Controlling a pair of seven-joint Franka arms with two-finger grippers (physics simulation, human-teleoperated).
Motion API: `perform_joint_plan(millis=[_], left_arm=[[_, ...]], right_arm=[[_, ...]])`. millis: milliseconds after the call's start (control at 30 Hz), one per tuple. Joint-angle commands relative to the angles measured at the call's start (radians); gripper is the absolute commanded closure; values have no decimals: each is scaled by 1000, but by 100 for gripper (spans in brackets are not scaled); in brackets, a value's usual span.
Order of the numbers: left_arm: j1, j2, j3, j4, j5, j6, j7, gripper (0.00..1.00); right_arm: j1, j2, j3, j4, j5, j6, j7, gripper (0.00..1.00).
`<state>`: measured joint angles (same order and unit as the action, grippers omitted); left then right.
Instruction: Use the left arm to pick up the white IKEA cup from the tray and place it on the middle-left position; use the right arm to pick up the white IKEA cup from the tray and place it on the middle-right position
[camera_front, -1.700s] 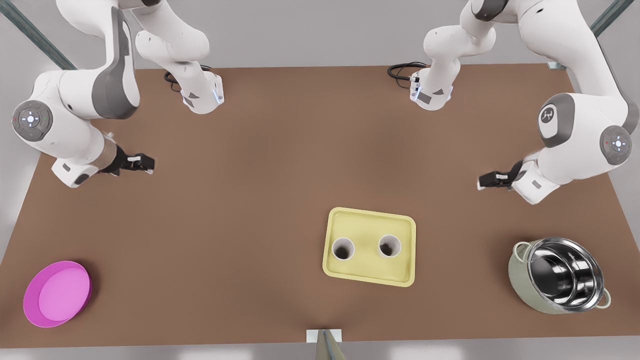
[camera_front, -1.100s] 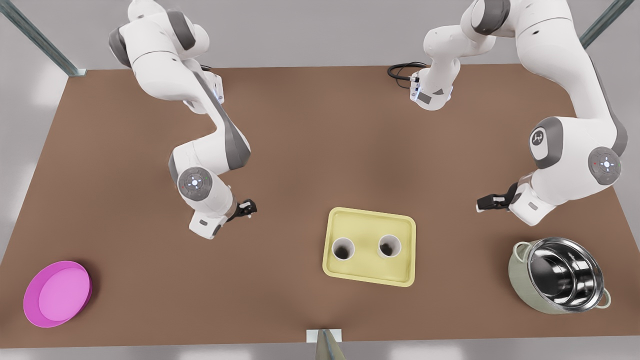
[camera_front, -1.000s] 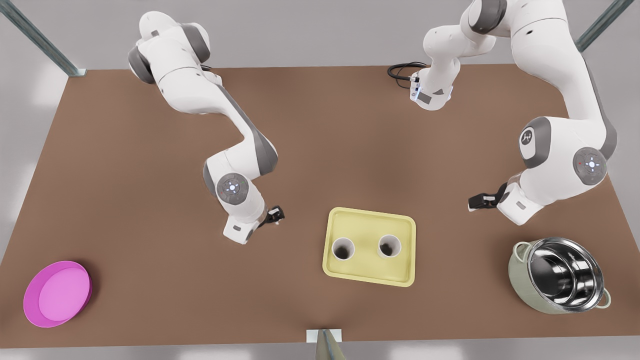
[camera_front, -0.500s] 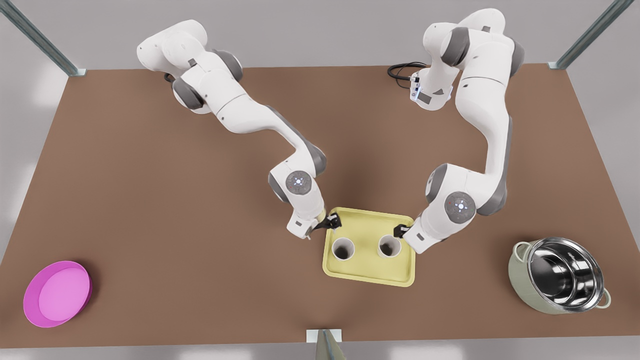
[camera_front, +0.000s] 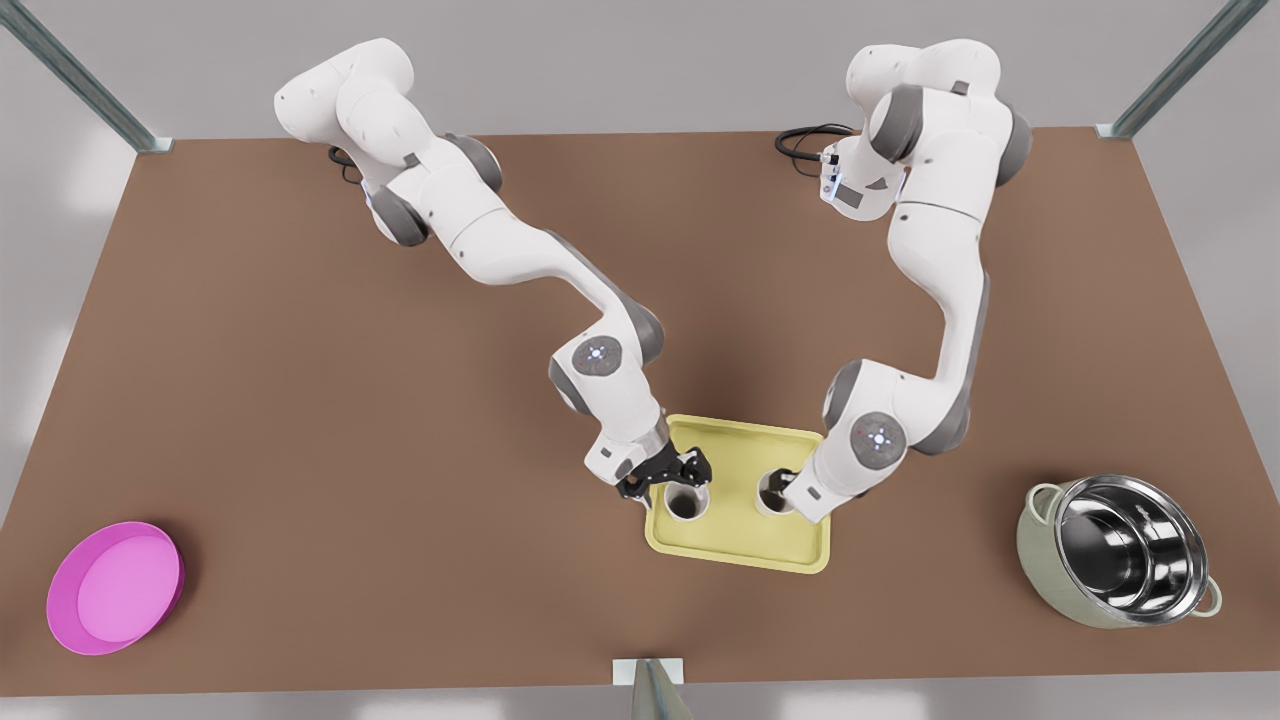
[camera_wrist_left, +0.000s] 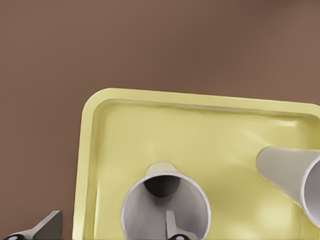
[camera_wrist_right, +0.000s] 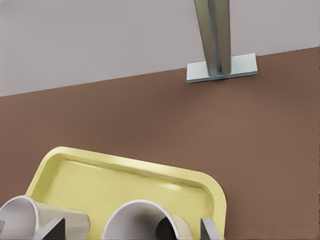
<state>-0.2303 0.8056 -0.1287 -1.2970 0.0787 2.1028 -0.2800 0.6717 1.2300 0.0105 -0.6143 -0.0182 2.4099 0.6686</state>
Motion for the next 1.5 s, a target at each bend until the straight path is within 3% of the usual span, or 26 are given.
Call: perform_joint_plan(millis=[0,200,233,300,433,533,600,667,700,767,833,967,1100,1200,1333,1467], left_arm=[[-1,14,0,-5,-1,49,-48,0],[-1,43,0,-11,4,69,-45,0],[0,43,0,-11,3,69,-44,4],[0,46,0,-11,-2,71,-44,25],[2,46,0,-11,-5,69,-47,51],[0,46,0,-7,-4,68,-51,61],[0,43,0,-2,-2,65,-51,61],[0,41,0,-2,1,60,-51,65],[0,41,0,-1,1,59,-50,66],[0,38,0,-1,1,56,-50,77],[0,35,1,-1,1,54,-51,83],[43,14,9,19,3,-26,8,83],[218,-17,0,27,-36,-124,338,83],[282,-6,0,25,-39,-110,459,83],[319,1,0,16,-36,-79,509,83],[322,17,0,10,-39,-50,509,82]], right_arm=[[0,0,-1,-4,1,-41,34,0],[-6,29,-4,-22,1,-78,-76,0],[-8,32,-6,-22,1,-77,-78,0],[-14,46,-4,-24,3,-80,-89,0],[-15,49,3,-31,3,-86,-112,0],[-12,51,6,-31,3,-84,-112,1],[-8,57,8,-31,3,-83,-112,13],[-8,57,6,-31,3,-84,-112,38],[-8,58,6,-31,3,-84,-112,40],[-6,57,6,-31,3,-84,-112,41],[-4,57,5,-31,3,-84,-112,48],[2,57,8,-31,3,-78,-110,53],[2,57,6,-31,3,-74,-110,78],[3,57,6,-31,3,-71,-107,85],[3,45,3,-31,9,-74,-104,85],[-35,-92,25,-140,37,-86,-106,83]])
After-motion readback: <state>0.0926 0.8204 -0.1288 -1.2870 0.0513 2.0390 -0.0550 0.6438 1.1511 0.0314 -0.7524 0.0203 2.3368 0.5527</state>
